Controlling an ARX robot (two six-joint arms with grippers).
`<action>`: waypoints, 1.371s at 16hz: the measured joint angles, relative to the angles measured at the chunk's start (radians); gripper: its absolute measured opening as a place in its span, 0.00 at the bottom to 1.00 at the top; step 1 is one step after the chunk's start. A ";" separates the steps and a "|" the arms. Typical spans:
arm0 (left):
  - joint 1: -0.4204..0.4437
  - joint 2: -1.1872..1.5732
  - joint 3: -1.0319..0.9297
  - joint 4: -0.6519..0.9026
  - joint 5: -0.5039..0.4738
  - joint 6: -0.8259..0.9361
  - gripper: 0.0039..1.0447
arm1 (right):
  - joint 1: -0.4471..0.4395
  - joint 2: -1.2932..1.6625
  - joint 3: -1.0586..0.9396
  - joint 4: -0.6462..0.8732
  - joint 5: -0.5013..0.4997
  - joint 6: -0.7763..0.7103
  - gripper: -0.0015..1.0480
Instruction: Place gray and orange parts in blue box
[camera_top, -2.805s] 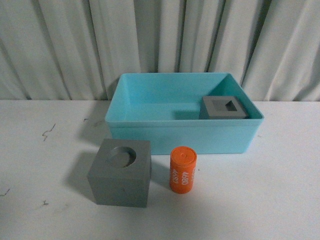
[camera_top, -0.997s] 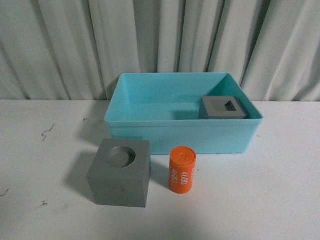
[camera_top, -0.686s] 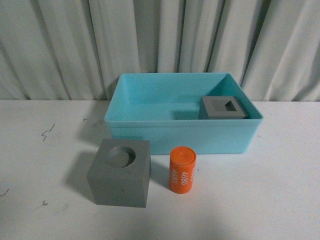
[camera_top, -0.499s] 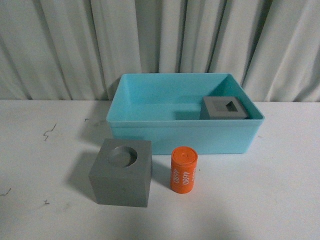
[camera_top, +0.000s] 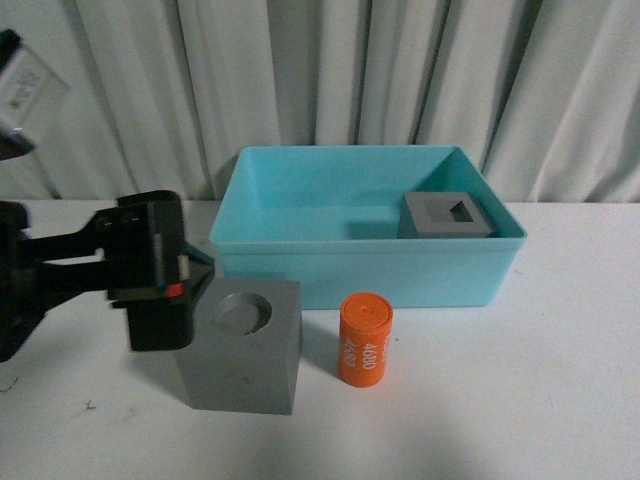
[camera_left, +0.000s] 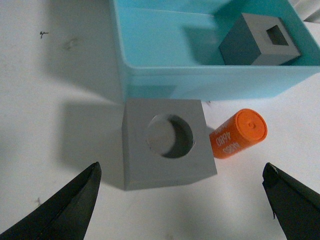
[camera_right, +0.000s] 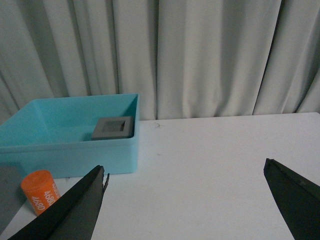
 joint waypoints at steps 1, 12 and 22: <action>-0.003 0.070 0.034 0.026 0.002 0.002 0.94 | 0.000 0.000 0.000 0.000 0.000 0.000 0.94; 0.048 0.461 0.201 0.119 0.050 0.101 0.94 | 0.000 0.000 0.000 0.000 0.000 0.000 0.94; 0.083 0.560 0.257 0.125 0.085 0.155 0.94 | 0.000 0.000 0.000 0.000 0.000 0.000 0.94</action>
